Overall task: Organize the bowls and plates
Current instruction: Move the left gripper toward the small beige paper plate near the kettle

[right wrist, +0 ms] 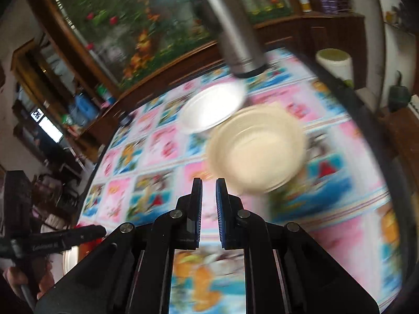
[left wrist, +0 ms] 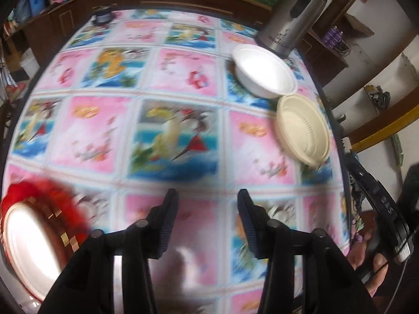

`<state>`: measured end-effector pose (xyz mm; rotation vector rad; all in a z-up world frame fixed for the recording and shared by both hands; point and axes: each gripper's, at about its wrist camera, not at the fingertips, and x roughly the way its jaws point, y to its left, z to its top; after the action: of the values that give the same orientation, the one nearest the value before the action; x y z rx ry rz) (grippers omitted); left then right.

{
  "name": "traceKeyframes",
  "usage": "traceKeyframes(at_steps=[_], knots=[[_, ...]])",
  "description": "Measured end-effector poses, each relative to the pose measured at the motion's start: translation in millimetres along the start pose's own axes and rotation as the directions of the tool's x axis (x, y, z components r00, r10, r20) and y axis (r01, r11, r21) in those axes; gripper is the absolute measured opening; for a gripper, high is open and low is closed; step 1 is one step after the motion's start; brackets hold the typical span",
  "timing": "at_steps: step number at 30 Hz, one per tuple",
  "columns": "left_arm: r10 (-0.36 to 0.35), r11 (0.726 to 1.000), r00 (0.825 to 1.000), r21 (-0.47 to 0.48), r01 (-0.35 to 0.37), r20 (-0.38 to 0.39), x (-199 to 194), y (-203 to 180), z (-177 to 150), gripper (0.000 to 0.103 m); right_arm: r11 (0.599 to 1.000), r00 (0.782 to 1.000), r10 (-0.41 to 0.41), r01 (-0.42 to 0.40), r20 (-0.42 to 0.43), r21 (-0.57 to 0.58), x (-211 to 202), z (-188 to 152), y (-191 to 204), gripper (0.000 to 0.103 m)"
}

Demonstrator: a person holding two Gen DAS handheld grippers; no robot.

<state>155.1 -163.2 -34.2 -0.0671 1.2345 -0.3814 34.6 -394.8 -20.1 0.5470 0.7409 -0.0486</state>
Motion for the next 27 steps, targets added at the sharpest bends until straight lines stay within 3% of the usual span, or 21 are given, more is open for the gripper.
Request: traceKeyframes(at_steps=[2, 6, 10, 27], knots=[[0.003, 1.0, 1.0, -0.012, -0.003, -0.002, 12, -13, 14, 0.06, 0.999, 1.0, -0.01, 0.01, 0.006, 0.037, -4, 16, -24, 0.01], [-0.037, 0.999, 0.999, -0.041, 0.036, -0.021, 33, -32, 41, 0.061, 0.993, 1.0, 0.002, 0.001, -0.022, 0.122, 4, 35, -62, 0.022], [-0.051, 0.997, 0.998, -0.058, 0.048, -0.047, 57, -50, 61, 0.061, 0.984, 0.998, 0.022, -0.011, -0.062, 0.175, 24, 44, -85, 0.023], [-0.034, 0.999, 0.998, -0.03, 0.032, -0.054, 102, -90, 93, 0.061, 0.976, 0.995, 0.051, -0.031, -0.088, 0.216, 54, 40, -102, 0.023]])
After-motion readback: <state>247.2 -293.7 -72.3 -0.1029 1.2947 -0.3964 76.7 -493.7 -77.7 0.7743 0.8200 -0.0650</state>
